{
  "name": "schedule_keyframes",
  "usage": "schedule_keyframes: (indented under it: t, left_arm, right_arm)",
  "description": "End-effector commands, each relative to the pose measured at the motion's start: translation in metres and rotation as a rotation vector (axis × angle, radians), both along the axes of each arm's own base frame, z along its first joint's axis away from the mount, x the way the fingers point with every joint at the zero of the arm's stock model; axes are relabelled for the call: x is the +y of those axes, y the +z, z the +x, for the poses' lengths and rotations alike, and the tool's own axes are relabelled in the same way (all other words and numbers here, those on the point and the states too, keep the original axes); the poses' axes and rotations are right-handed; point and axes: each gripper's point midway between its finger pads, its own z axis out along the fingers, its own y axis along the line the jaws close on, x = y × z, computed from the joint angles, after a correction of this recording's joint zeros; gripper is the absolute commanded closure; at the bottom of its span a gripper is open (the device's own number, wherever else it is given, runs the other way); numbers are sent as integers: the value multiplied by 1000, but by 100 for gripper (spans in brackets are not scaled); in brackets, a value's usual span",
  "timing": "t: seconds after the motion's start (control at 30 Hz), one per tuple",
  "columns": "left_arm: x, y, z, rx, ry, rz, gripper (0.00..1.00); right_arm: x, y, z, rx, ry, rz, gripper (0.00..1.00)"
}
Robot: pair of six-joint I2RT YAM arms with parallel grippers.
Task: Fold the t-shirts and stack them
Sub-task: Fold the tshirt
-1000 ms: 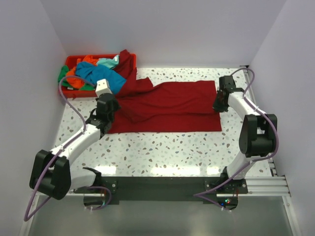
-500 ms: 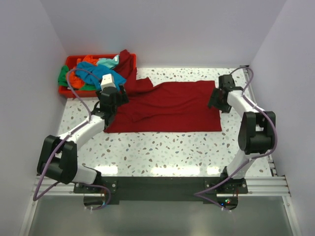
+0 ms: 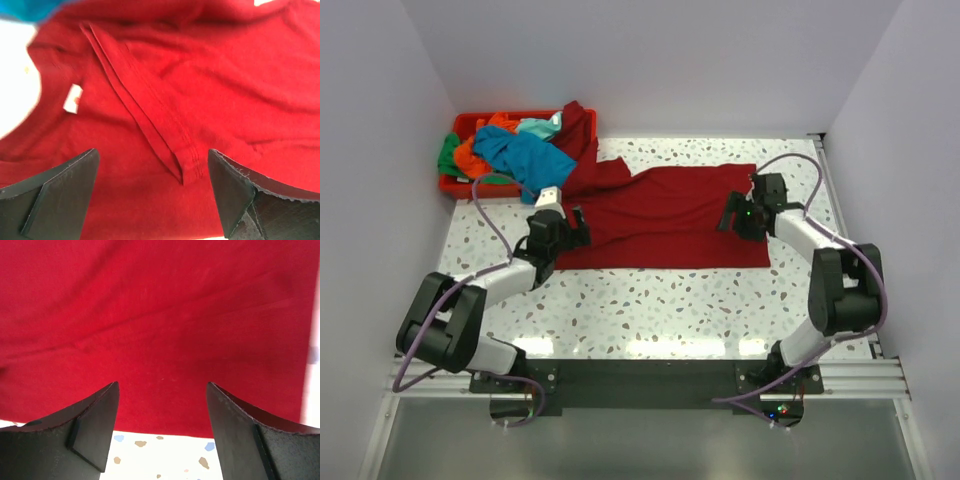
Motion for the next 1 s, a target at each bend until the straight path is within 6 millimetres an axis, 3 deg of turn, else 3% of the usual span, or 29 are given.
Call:
schedule_keyframes:
  t: [0.0, 0.2, 0.37, 0.5, 0.53, 0.6, 0.63, 0.7, 0.77, 0.8, 0.83, 0.97]
  left_arm:
    - [-21, 8, 6, -65, -55, -112, 5]
    - [-19, -28, -10, 16, -43, -133, 1]
    - [-24, -52, -23, 90, -50, -169, 0]
    - [-18, -67, -44, 137, -24, -190, 0]
    - [-18, -60, -46, 117, -23, -199, 0]
    - [-10, -65, -59, 131, -2, -189, 0]
    - [-8, -55, -60, 102, 4, -195, 0]
    - [-1, -59, -73, 118, 26, -181, 0]
    - [1, -49, -77, 83, 35, -193, 0]
    - [2, -54, -86, 103, 34, -181, 0]
    - [2, -46, -88, 78, 31, -193, 0]
    - [2, -45, -103, 76, 36, -196, 0]
  right_arm:
    - [22, -13, 7, 4, 58, 75, 27]
    - [18, -52, -7, 112, 34, 51, 28]
    - [9, -77, -33, 209, -5, 23, 30]
    - [4, -79, -53, 231, -35, 10, 29]
    - [2, -73, -56, 217, -42, 4, 29]
    - [-2, -75, -68, 236, -56, -7, 29]
    - [-4, -68, -69, 214, -64, -11, 29]
    - [-4, -69, -81, 227, -66, -11, 29]
    - [-6, -64, -89, 217, -71, -9, 28]
    - [-6, -64, -94, 221, -73, -9, 28]
    - [-6, -63, -96, 218, -73, -9, 28]
    - [-8, -56, -111, 199, -81, -5, 28]
